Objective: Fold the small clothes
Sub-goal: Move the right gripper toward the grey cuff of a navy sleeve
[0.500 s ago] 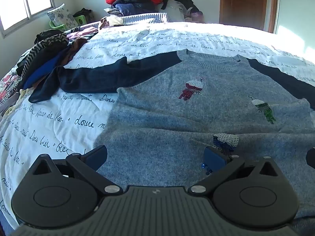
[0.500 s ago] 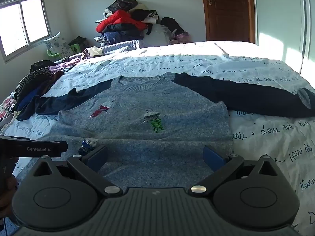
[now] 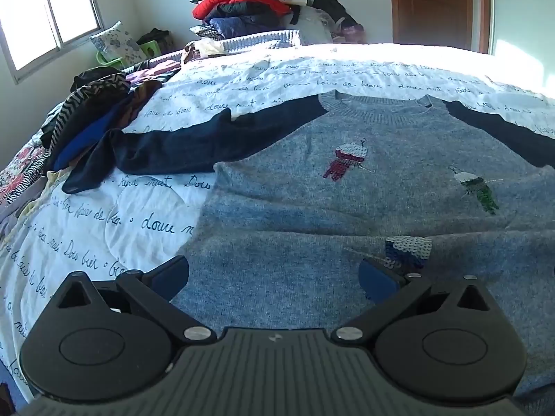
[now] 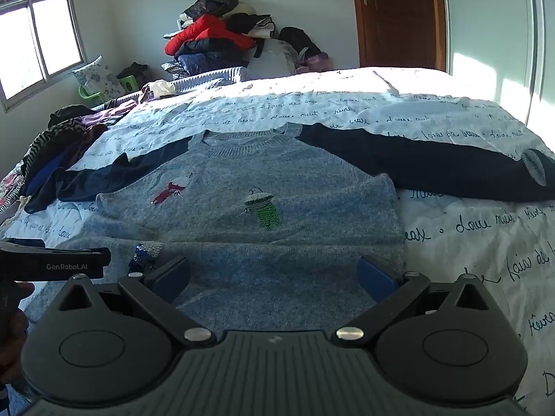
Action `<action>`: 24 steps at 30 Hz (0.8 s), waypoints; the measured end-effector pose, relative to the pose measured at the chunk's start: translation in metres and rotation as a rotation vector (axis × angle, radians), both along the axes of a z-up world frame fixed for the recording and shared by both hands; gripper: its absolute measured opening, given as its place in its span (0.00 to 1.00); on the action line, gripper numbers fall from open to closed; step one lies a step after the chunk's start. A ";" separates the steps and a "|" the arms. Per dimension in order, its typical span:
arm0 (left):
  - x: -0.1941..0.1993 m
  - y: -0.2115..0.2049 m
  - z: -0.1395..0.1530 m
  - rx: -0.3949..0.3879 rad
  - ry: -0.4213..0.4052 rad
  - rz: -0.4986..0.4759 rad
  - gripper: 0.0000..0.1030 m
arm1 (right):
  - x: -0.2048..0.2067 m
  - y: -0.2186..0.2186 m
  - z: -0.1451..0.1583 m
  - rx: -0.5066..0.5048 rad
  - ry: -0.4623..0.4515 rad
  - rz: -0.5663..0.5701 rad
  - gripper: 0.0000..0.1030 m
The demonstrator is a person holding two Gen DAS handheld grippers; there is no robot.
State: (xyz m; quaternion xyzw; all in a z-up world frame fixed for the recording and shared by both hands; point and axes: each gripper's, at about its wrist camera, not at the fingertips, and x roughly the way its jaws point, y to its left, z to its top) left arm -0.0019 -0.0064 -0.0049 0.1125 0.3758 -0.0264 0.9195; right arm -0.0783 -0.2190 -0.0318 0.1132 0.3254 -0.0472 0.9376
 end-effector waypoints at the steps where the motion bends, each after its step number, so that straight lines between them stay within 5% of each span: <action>1: 0.000 0.000 0.000 -0.004 0.001 -0.009 1.00 | 0.000 -0.001 -0.001 0.011 0.001 -0.001 1.00; 9: 0.002 0.003 -0.002 -0.064 0.030 -0.007 1.00 | -0.005 -0.011 0.001 0.044 0.000 -0.013 1.00; 16: 0.001 -0.002 0.003 -0.035 -0.021 0.016 1.00 | -0.003 -0.009 0.000 0.040 -0.006 -0.014 1.00; 24: 0.008 -0.005 0.004 -0.058 0.025 0.012 1.00 | -0.005 -0.009 0.000 -0.005 -0.040 -0.004 1.00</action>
